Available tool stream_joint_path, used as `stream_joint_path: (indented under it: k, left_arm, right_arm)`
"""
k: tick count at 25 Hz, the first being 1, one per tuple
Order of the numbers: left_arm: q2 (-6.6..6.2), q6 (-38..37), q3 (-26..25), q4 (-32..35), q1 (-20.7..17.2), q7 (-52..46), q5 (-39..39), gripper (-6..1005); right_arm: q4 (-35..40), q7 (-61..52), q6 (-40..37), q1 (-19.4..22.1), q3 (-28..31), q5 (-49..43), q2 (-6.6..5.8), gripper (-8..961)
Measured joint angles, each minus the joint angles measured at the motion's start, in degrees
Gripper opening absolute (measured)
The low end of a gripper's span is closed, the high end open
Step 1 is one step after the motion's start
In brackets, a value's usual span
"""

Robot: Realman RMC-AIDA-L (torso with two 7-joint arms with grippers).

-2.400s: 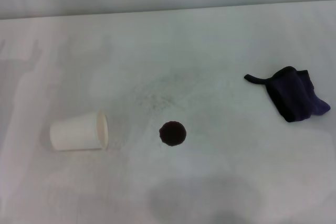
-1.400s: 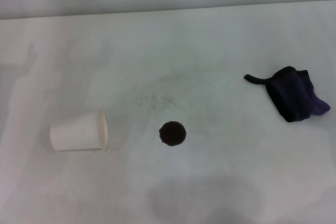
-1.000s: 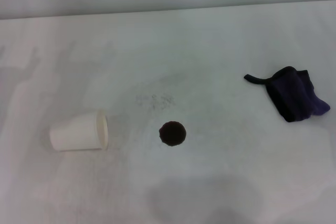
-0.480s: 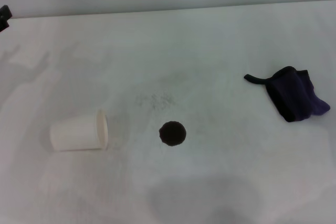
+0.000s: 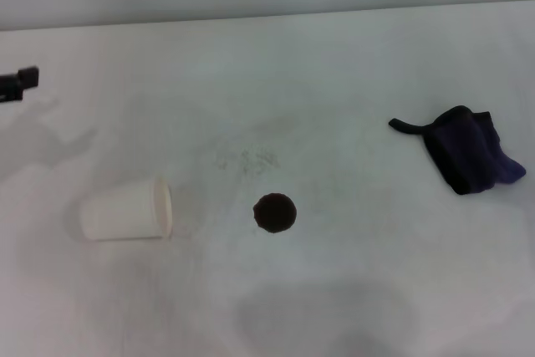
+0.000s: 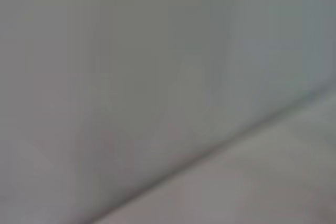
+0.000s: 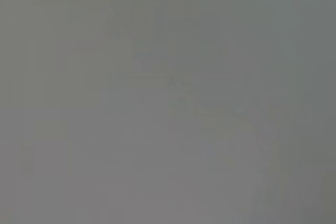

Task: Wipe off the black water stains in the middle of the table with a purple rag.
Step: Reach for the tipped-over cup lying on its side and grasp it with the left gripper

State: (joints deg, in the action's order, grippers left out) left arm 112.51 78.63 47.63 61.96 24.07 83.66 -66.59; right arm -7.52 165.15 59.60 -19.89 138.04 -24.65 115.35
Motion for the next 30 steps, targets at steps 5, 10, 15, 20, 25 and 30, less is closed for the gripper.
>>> stream_joint_path:
  k: [5,10,15,20,25,30]
  left_arm:
    - [-0.70,11.5,0.0,8.0,1.5,-3.1,7.0,877]
    - [0.35,19.4,1.3,14.9,4.2,-6.3,17.6,876]
    - [2.37,21.0,5.4,15.2,6.6,-5.8,26.2,876]
    - [4.56,20.0,9.5,15.4,6.8,-3.2,28.6,876]
    - [5.85,17.7,12.6,14.6,6.8,0.3,30.8,876]
    - [6.00,15.0,16.2,12.3,6.7,2.5,31.9,877]
  right_arm:
    - [0.0,-1.0,0.5,-0.2,-0.1,-0.2,0.10,513]
    - [0.0,-1.5,0.7,0.0,-0.1,0.0,0.12,512]
    - [0.6,-2.2,0.7,0.4,-0.1,0.0,0.14,511]
    - [0.8,-2.4,0.7,0.5,-0.1,0.0,0.14,510]
    - [1.0,-2.6,0.6,0.7,-0.1,0.0,0.14,511]
    - [1.6,-2.8,0.5,0.7,-0.1,0.0,0.14,512]
